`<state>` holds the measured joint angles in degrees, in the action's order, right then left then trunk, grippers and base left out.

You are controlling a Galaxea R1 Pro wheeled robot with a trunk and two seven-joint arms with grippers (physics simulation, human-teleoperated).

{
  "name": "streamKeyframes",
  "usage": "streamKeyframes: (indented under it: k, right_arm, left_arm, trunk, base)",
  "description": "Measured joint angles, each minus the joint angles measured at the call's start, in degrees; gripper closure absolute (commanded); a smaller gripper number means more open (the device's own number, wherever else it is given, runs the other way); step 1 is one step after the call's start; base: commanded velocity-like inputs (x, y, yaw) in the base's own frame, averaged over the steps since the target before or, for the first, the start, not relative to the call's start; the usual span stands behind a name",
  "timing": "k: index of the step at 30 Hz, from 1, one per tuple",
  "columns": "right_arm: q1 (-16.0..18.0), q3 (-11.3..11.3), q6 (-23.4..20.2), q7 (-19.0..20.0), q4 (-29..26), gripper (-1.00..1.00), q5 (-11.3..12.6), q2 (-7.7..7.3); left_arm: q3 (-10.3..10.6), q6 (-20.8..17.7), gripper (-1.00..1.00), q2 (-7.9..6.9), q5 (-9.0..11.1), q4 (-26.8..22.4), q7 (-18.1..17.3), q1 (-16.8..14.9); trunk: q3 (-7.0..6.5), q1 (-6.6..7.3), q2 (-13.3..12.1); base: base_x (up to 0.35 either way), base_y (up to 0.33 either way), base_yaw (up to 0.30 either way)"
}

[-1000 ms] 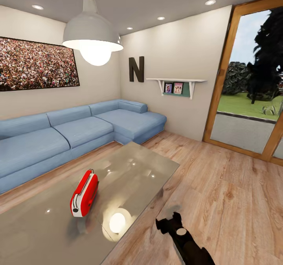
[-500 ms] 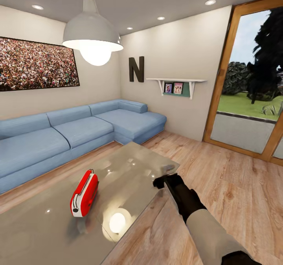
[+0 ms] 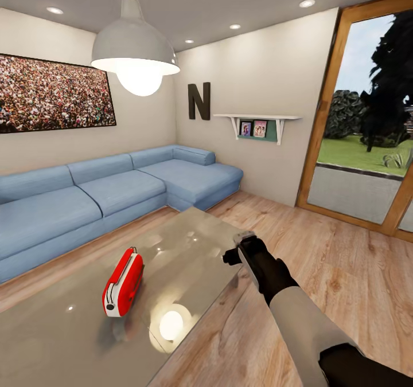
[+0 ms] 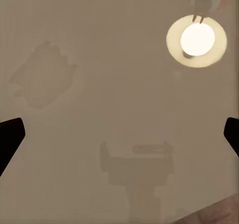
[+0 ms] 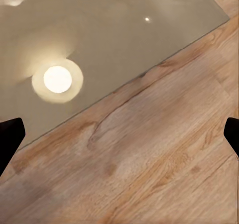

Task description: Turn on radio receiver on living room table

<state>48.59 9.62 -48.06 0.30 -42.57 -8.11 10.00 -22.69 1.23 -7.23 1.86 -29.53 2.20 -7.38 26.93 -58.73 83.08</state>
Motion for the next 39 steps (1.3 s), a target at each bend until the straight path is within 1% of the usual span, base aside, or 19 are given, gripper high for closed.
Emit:
streamKeyframes:
  k: [3, 8, 10, 12, 13, 15, 16, 17, 18, 19, 21, 22, 25, 29, 32, 35, 36, 37, 39]
  right_arm:
    - [0.54, 1.12, -0.07, -0.15, -0.47, -1.00, 0.46, 0.00]
    - [1.16, 1.80, 0.05, -1.33, -0.61, -1.00, 1.02, 0.00]
    - [1.22, 2.99, 0.27, -1.29, -0.52, -1.00, 1.20, 0.00]
    - [1.23, 6.59, 0.69, -1.10, -0.40, -1.00, 2.15, 0.00]
    - [1.24, 9.19, 2.06, -1.09, -0.35, -1.00, 5.23, 0.00]
    - [1.25, 10.78, 3.65, -1.33, -0.26, -1.00, 10.62, 0.00]
    - [1.25, 11.03, 3.89, -1.41, -0.22, -1.00, 12.06, 0.00]
    - [1.25, 11.49, 4.25, -1.53, -0.10, -1.00, 14.54, 0.00]
    - [1.24, 12.08, 4.49, -1.61, 0.04, -1.00, 16.42, 0.00]
    - [1.24, 12.49, 4.58, -1.63, 0.11, -1.00, 17.15, 0.00]
    - [1.24, 15.19, 4.82, -1.69, 0.37, -1.00, 19.35, 0.00]
    - [1.24, 16.06, 4.87, -1.73, 0.87, -1.00, 19.71, 0.00]
    - [1.24, 17.04, 5.03, -2.96, 2.67, -1.00, 19.80, 0.00]
    - [1.24, 17.60, 5.51, -8.85, 4.23, -1.00, 19.81, 0.00]
    - [1.24, 17.97, 5.94, -10.92, 4.56, -1.00, 19.87, 0.00]
    - [1.24, 21.51, 6.20, -11.86, 4.90, -1.00, 19.99, 0.00]
    - [1.24, 23.62, 6.33, -12.00, 4.98, -1.00, 20.18, 0.00]
    - [1.24, 25.61, 6.42, -12.09, 5.04, -1.00, 20.71, 0.00]
    - [1.24, 27.67, 6.50, -12.29, 5.08, -1.00, 22.25, 0.00]
  left_arm:
    - [0.01, 0.53, -1.00, 0.11, 0.08, -0.02, 0.00, 0.00]
    - [-0.16, 4.85, -1.00, 0.18, -0.19, 0.00, 0.04, 0.00]
    - [-0.20, 5.67, -1.00, 0.19, -0.23, 0.00, 0.06, 0.00]
    - [-0.17, 6.18, -1.00, 0.19, -0.27, 0.07, 0.08, 0.00]
    - [-0.07, 6.35, -1.00, 0.24, -0.28, 0.17, 0.08, 0.00]
    - [-0.02, 6.44, -1.00, 0.27, -0.29, 0.28, 0.09, 0.00]
    - [-0.01, 6.46, -1.00, 0.29, -0.29, 0.29, 0.09, 0.00]
    - [-0.01, 6.49, -1.00, 0.32, -0.29, 0.31, 0.09, -0.02]
    - [0.00, 6.53, -1.00, 0.34, -0.28, 0.33, 0.09, -0.01]
    - [0.00, 6.54, -1.00, 0.34, -0.28, 0.33, 0.09, -0.01]
    - [0.01, 6.58, -1.00, 0.36, -0.30, 0.35, 0.09, 0.00]
    - [0.01, 6.59, -1.00, 0.37, -0.29, 0.35, 0.09, 0.00]
    - [0.03, 6.59, -1.00, 0.37, -0.28, 0.37, 0.09, 0.00]
    - [0.08, 6.53, -1.00, 0.37, -0.28, 0.42, 0.09, 0.00]
    - [0.09, 6.52, -1.00, 0.37, -0.28, 0.43, 0.09, 0.00]
    - [0.10, 6.51, -1.00, 0.38, -0.30, 0.44, 0.09, 0.00]
    - [0.10, 6.51, -1.00, 0.39, -0.29, 0.44, 0.09, 0.00]
    - [0.10, 6.51, -1.00, 0.42, -0.29, 0.44, 0.09, 0.00]
    - [0.10, 6.51, -1.00, 0.47, -0.28, 0.44, 0.09, 0.00]
  trunk:
    - [0.00, 0.00, 0.00]
    - [0.00, 0.00, 0.00]
    - [0.00, 0.00, 0.00]
    - [0.00, 0.00, 0.00]
    - [0.00, 0.00, 0.00]
    - [0.00, 0.00, 0.00]
    - [0.00, 0.00, 0.00]
    - [0.00, 0.00, 0.00]
    - [0.00, 0.00, 0.00]
    - [0.00, 0.00, 0.00]
    - [0.00, 0.00, 0.00]
    - [0.00, 0.00, 0.00]
    - [0.00, 0.00, 0.00]
    - [0.00, 0.00, 0.00]
    - [0.00, 0.00, 0.00]
    - [0.00, 0.00, 0.00]
    - [0.00, 0.00, 0.00]
    - [0.00, 0.00, 0.00]
    - [0.00, 0.00, 0.00]
  base:
    - [0.000, 0.000, 0.000]
    - [0.000, 0.000, 0.000]
    - [0.000, 0.000, 0.000]
    - [0.000, 0.000, 0.000]
    - [0.000, 0.000, 0.000]
    - [0.000, 0.000, 0.000]
    - [0.000, 0.000, 0.000]
    - [0.000, 0.000, 0.000]
    - [0.000, 0.000, 0.000]
    - [0.000, 0.000, 0.000]
    - [0.000, 0.000, 0.000]
    - [0.000, 0.000, 0.000]
    - [0.000, 0.000, 0.000]
    - [0.000, 0.000, 0.000]
    - [0.000, 0.000, 0.000]
    - [0.000, 0.000, 0.000]
    - [0.000, 0.000, 0.000]
    - [0.000, 0.000, 0.000]
    - [0.000, 0.000, 0.000]
